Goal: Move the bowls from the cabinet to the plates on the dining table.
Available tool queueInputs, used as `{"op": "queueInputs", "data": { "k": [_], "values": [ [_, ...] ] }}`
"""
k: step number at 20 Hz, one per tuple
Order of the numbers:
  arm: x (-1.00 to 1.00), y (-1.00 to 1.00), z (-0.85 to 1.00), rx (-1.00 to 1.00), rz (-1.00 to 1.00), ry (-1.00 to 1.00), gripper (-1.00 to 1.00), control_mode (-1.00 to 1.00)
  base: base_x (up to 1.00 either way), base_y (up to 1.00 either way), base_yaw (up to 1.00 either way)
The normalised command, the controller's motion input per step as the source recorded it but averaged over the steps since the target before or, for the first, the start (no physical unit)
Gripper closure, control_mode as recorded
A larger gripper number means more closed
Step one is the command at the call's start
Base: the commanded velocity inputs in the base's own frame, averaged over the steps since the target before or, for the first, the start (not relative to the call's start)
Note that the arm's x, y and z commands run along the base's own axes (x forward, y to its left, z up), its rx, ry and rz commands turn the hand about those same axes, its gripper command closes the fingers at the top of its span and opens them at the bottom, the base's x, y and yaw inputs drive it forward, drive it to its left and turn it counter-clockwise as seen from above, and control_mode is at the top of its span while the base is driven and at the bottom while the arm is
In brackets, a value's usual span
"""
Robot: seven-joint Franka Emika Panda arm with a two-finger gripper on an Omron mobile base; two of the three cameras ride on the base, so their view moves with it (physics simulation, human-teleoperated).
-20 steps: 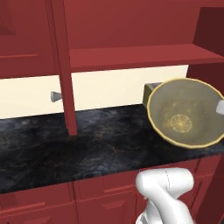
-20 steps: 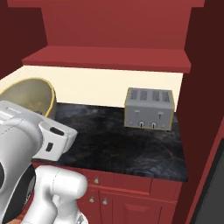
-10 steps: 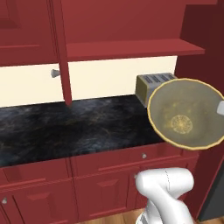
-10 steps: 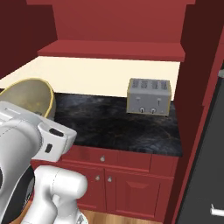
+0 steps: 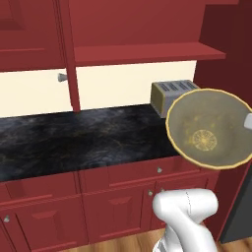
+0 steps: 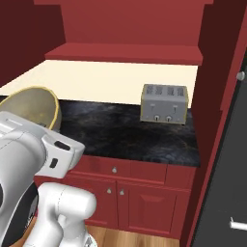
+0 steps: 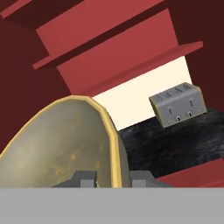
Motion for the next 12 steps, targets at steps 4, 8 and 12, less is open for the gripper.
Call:
{"op": "queueInputs", "data": {
  "k": [4, 8, 12],
  "values": [
    [0.00, 0.00, 0.00, 0.00, 0.00, 0.00, 1.00, 1.00, -0.11, -0.14, -0.03],
    [0.00, 0.00, 0.00, 0.00, 0.00, 0.00, 1.00, 1.00, -0.21, -0.31, -0.12],
    [0.00, 0.00, 0.00, 0.00, 0.00, 0.00, 1.00, 1.00, -0.25, -0.36, -0.14]
  ]
}}
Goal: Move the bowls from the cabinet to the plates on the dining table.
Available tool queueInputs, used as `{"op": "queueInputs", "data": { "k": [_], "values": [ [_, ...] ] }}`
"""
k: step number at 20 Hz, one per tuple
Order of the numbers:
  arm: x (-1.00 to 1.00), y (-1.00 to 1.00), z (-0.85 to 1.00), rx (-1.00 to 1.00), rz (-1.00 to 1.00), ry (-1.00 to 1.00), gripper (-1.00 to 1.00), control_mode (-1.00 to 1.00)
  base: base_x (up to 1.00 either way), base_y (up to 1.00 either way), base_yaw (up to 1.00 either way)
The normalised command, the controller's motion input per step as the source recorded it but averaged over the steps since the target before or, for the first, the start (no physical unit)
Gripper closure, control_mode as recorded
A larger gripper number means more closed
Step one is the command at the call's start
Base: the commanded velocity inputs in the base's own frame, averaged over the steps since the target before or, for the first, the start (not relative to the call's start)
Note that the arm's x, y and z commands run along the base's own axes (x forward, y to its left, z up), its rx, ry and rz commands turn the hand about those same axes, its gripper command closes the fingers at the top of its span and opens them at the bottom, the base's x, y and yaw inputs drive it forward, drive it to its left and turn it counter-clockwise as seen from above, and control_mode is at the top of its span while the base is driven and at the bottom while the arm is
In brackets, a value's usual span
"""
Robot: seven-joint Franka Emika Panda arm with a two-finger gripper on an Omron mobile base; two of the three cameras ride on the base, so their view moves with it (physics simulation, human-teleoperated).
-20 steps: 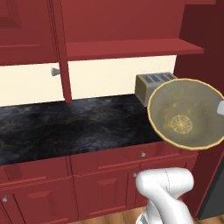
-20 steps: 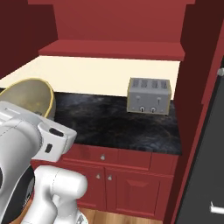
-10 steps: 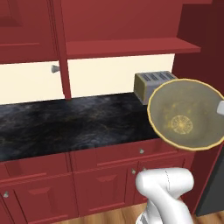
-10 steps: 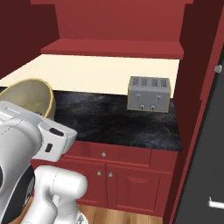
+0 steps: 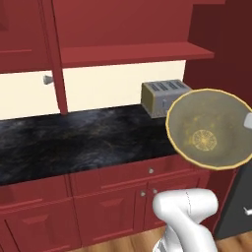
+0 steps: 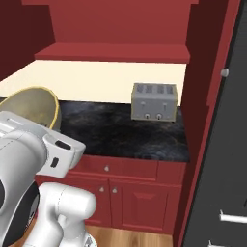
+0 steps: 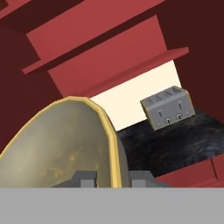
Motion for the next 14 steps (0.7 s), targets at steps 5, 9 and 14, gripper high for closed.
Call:
{"op": "queueInputs", "data": {
  "k": [5, 9, 14],
  "values": [
    [0.00, 0.00, 0.00, 0.00, 0.00, 0.00, 1.00, 1.00, -0.25, -0.41, -0.18],
    [0.00, 0.00, 0.00, 0.00, 0.00, 0.00, 1.00, 1.00, -0.26, -0.47, -0.22],
    [0.00, 0.00, 0.00, 0.00, 0.00, 0.00, 1.00, 1.00, -0.26, -0.49, -0.23]
  ]
}}
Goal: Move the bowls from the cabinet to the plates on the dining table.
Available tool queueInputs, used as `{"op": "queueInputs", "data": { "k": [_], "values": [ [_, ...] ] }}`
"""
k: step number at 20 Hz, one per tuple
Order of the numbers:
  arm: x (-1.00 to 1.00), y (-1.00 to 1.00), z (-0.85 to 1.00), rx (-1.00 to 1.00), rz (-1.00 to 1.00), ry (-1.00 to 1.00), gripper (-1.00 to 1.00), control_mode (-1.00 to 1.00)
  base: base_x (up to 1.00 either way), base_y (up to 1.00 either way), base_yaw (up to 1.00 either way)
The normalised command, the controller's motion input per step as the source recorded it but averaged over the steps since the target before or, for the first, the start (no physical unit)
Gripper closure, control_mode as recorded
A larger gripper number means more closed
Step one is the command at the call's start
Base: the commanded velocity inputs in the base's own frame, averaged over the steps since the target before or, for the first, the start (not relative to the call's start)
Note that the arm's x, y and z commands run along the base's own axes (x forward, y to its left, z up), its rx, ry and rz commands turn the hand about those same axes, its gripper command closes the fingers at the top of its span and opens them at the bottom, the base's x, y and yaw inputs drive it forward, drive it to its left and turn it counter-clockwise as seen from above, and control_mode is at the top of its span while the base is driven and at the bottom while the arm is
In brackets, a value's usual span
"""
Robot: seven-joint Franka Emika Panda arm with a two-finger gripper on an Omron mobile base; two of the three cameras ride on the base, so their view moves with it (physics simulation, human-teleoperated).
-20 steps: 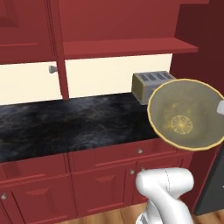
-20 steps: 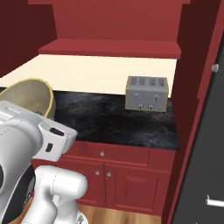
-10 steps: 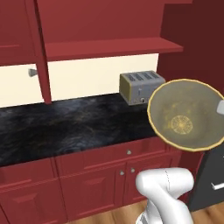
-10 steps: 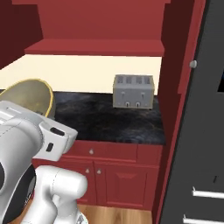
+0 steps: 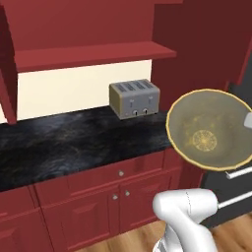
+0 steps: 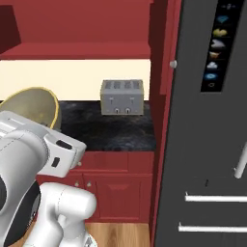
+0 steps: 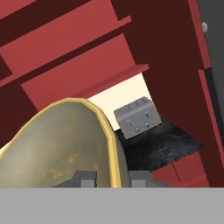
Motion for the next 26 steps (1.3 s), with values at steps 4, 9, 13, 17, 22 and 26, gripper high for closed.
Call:
{"op": "queueInputs", "data": {
  "k": [4, 9, 13, 17, 22, 26],
  "values": [
    [0.00, 0.00, 0.00, 0.00, 0.00, 0.00, 1.00, 1.00, -0.29, -0.51, -0.23],
    [0.00, 0.00, 0.00, 0.00, 0.00, 0.00, 1.00, 1.00, -0.30, -0.52, -0.23],
    [0.00, 0.00, 0.00, 0.00, 0.00, 0.00, 1.00, 1.00, -0.27, -0.53, -0.23],
    [0.00, 0.00, 0.00, 0.00, 0.00, 0.00, 1.00, 1.00, -0.22, -0.53, -0.24],
    [0.00, 0.00, 0.00, 0.00, 0.00, 0.00, 1.00, 1.00, -0.17, -0.52, -0.25],
    [0.00, 0.00, 0.00, 0.00, 0.00, 0.00, 1.00, 1.00, -0.14, -0.52, -0.25]
  ]
}}
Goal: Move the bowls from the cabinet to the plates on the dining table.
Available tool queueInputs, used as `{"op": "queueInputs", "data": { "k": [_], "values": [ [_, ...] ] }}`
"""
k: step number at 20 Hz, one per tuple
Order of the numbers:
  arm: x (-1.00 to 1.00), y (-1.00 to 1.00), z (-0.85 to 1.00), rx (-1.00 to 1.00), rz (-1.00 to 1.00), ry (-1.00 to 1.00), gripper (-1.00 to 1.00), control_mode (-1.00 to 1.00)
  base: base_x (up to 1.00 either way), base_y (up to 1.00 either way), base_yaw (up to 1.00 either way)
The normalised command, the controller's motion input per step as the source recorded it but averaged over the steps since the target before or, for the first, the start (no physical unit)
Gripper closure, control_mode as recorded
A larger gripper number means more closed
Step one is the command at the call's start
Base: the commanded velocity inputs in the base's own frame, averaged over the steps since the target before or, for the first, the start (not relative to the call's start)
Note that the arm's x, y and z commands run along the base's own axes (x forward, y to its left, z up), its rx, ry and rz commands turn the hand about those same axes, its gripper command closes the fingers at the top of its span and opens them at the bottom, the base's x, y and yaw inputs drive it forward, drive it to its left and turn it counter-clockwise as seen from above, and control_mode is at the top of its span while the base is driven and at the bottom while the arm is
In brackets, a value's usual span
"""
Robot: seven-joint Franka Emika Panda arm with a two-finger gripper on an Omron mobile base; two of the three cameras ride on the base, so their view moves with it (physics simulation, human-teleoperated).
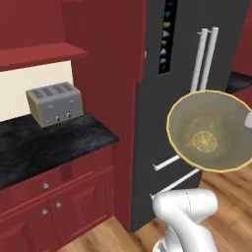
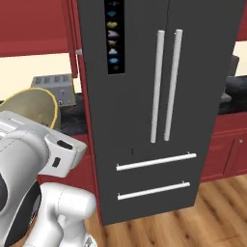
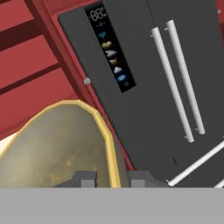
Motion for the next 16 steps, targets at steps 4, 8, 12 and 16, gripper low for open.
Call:
{"op": "queueInputs", "data": {
  "k": [4, 8, 12, 16],
  "values": [
    [0.00, 0.00, 0.00, 0.00, 0.00, 0.00, 1.00, 1.00, -0.13, -0.52, -0.26],
    [0.00, 0.00, 0.00, 0.00, 0.00, 0.00, 1.00, 1.00, -0.10, -0.52, -0.27],
    [0.00, 0.00, 0.00, 0.00, 0.00, 0.00, 1.00, 1.00, -0.08, -0.51, -0.28],
    [0.00, 0.00, 0.00, 0.00, 0.00, 0.00, 1.00, 1.00, -0.03, -0.50, -0.29]
  ]
}}
